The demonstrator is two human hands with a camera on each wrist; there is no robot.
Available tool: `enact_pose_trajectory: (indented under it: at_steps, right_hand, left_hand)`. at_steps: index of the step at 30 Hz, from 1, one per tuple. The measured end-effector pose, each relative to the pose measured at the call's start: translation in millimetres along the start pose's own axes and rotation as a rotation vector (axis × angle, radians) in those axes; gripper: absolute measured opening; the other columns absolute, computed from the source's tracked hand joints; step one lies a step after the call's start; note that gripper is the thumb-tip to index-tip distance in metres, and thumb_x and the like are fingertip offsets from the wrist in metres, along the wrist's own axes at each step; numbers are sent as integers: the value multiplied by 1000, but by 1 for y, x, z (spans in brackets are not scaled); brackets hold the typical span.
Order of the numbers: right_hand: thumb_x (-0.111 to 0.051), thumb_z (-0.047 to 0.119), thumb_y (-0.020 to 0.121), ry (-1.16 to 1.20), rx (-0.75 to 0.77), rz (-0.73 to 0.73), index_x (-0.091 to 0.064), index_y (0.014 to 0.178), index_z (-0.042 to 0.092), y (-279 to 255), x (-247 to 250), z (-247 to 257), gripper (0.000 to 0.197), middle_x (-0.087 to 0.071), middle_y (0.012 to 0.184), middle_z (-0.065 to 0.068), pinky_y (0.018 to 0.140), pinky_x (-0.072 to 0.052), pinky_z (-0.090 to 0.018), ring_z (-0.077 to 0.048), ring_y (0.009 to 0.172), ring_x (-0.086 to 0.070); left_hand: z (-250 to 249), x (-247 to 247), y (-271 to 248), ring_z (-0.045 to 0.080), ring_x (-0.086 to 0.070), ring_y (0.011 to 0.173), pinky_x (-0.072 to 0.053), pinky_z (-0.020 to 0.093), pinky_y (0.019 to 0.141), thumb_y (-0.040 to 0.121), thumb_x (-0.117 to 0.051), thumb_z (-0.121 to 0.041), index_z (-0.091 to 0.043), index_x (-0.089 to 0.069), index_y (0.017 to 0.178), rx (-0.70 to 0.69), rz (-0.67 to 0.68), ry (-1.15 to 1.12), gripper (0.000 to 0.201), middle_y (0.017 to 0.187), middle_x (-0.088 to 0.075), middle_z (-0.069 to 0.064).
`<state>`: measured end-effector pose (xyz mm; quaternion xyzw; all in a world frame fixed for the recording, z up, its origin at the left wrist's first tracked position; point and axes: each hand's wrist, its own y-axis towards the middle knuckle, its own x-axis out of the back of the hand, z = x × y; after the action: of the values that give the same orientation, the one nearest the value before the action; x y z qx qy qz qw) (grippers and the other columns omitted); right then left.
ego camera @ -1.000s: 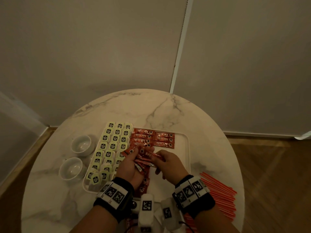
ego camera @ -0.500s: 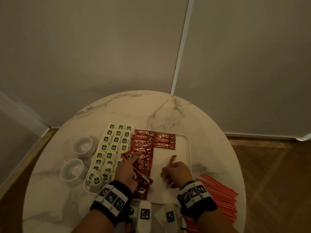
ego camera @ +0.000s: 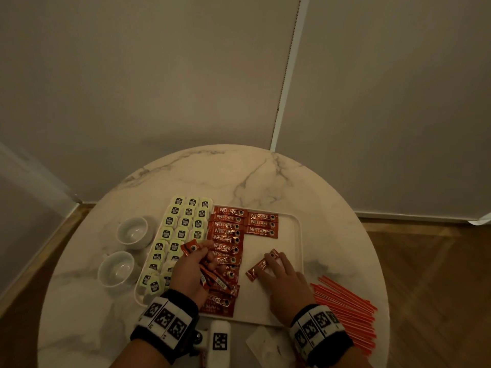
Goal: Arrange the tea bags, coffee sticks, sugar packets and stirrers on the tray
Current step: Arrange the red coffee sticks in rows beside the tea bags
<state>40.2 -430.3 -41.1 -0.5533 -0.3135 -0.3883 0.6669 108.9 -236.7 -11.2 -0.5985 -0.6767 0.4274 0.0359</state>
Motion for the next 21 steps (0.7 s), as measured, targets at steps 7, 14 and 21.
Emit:
enact_pose_trajectory:
  at_steps: [7,14,21]
  right_hand:
    - [-43,22,93,31,-158,-9,-1,151,38,15,1,5,73,21,158,-5,117,-2,-51,-31,145,19]
    - [-41,21,91,116,-200,-19,-4,152,32,35,8,16,72,12,159,-8,117,-12,-48,-31,146,8]
    - [-43,25,91,131,-242,-45,-4,151,33,46,12,24,72,3,158,-8,115,-19,-49,-32,144,-1]
  left_hand:
    - [2,2,-2,10,-44,44,-52,33,61,98,-40,-9,-5,-61,97,-11,4,10,21,60,-46,2]
    - [-2,6,-2,9,-43,43,-53,32,55,98,-40,-9,-6,-62,96,-17,-14,-1,22,59,-47,1]
    - [-9,5,-6,10,-43,43,-54,30,54,98,-41,-8,-8,-62,93,-19,-29,-31,21,56,-48,0]
